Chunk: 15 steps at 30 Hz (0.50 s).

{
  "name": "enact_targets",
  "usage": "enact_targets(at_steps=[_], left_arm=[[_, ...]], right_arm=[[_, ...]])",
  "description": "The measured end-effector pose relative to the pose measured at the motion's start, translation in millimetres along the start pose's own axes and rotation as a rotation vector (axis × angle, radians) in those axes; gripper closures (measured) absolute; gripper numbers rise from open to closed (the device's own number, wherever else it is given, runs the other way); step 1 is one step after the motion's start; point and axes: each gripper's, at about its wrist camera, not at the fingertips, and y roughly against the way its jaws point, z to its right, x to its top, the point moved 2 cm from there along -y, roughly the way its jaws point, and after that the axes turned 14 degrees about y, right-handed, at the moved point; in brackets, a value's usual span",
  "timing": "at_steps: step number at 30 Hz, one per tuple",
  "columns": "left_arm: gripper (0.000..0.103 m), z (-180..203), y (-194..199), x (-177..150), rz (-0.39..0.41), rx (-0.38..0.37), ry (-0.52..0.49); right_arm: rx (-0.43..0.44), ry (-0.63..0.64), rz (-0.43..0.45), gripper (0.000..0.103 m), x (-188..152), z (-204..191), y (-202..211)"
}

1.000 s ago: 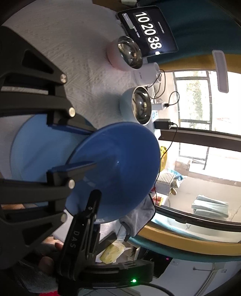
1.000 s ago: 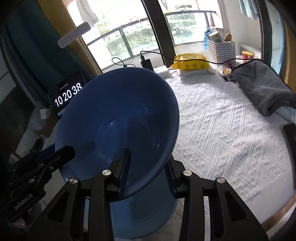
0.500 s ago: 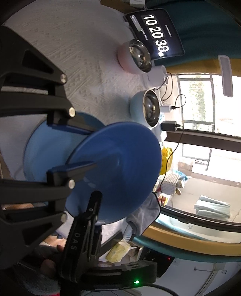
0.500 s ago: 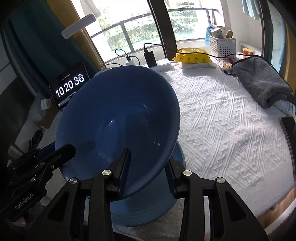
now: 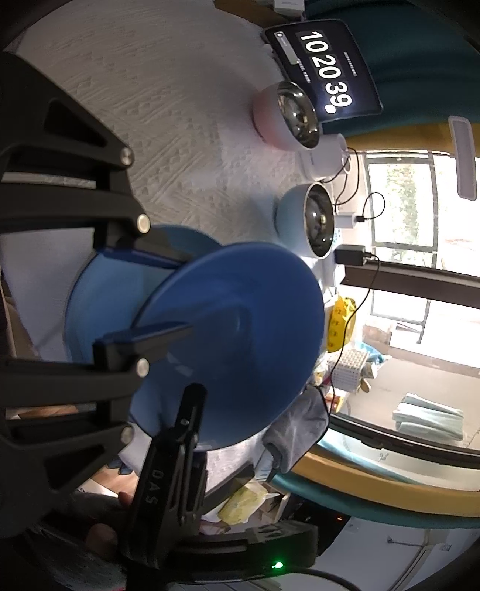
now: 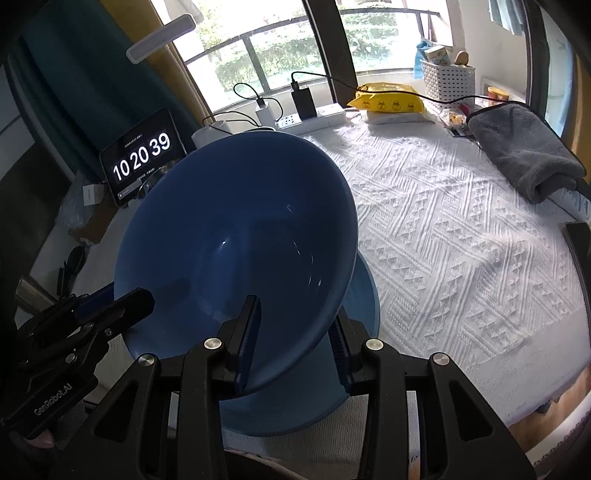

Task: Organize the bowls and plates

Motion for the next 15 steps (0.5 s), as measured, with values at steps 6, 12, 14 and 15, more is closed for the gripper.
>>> enact_targets(at_steps=[6, 12, 14, 15], left_arm=[[0.073, -3.6, 0.5, -2.6, -0.010, 0.001, 0.008], [0.073, -4.9, 0.5, -6.4, -0.024, 0.005, 0.009], [0.073, -6.0, 0.3, -7.5, -0.030, 0.006, 0.011], [0.073, -6.6, -0.2, -8.3, -0.036, 0.008, 0.013]], right_arm=[[0.008, 0.000, -0.004, 0.064, -0.6, -2.1, 1.2], [0.017, 0.001, -0.004, 0.064, -1.2, -1.9, 2.2], [0.022, 0.000, -0.006, 0.064, -1.8, -1.1, 1.9], [0.025, 0.000, -0.006, 0.064, -2.1, -0.7, 1.8]])
